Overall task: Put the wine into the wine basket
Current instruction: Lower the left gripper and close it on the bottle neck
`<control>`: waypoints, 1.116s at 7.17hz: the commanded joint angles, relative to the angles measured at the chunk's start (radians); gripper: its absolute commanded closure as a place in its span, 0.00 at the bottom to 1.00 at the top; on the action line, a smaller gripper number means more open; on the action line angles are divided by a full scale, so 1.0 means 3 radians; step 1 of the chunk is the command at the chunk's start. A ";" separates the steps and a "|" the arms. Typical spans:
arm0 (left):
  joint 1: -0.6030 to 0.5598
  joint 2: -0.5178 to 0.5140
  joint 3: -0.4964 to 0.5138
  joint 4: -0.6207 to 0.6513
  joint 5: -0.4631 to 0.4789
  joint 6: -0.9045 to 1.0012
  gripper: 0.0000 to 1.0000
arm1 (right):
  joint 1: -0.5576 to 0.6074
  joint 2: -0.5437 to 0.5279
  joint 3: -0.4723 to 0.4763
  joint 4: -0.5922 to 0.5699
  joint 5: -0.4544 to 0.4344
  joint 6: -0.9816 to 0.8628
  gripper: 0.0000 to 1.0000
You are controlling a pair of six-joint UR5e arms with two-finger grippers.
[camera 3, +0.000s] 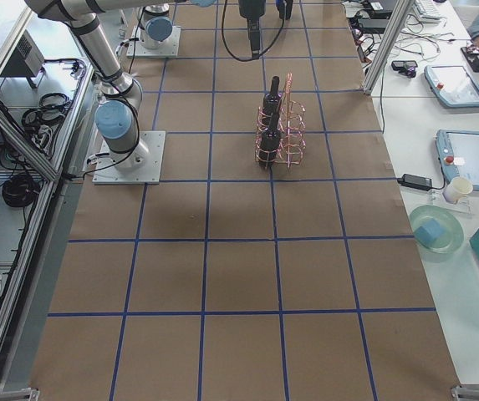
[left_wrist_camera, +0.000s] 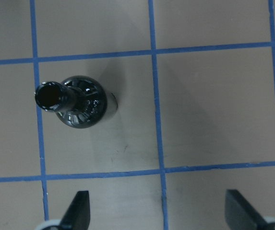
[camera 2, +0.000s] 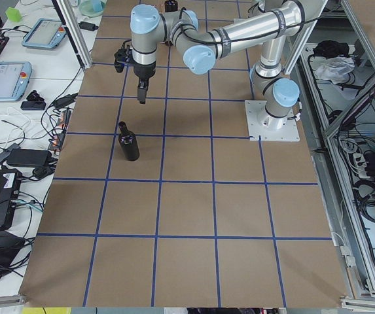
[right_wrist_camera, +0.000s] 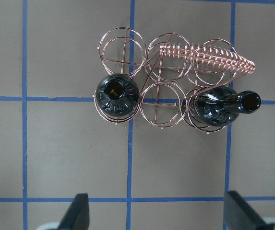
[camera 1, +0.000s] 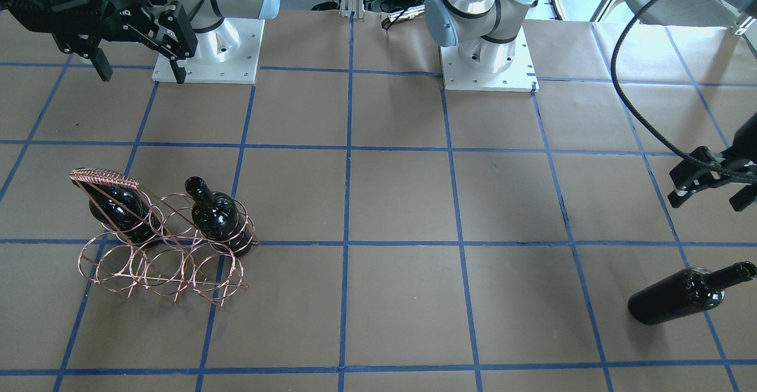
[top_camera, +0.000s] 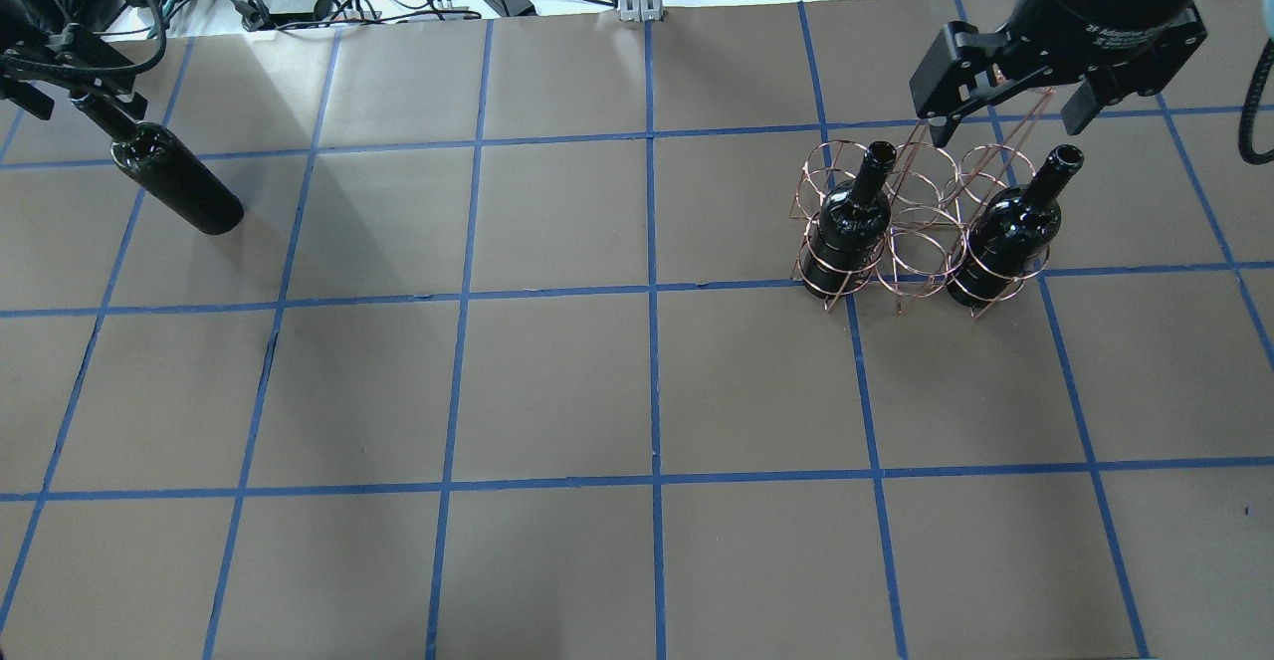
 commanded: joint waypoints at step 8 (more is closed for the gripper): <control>0.0149 -0.0891 0.0518 0.0440 -0.0029 0.0261 0.00 | 0.0018 0.0258 -0.0152 0.0007 0.0010 0.0000 0.00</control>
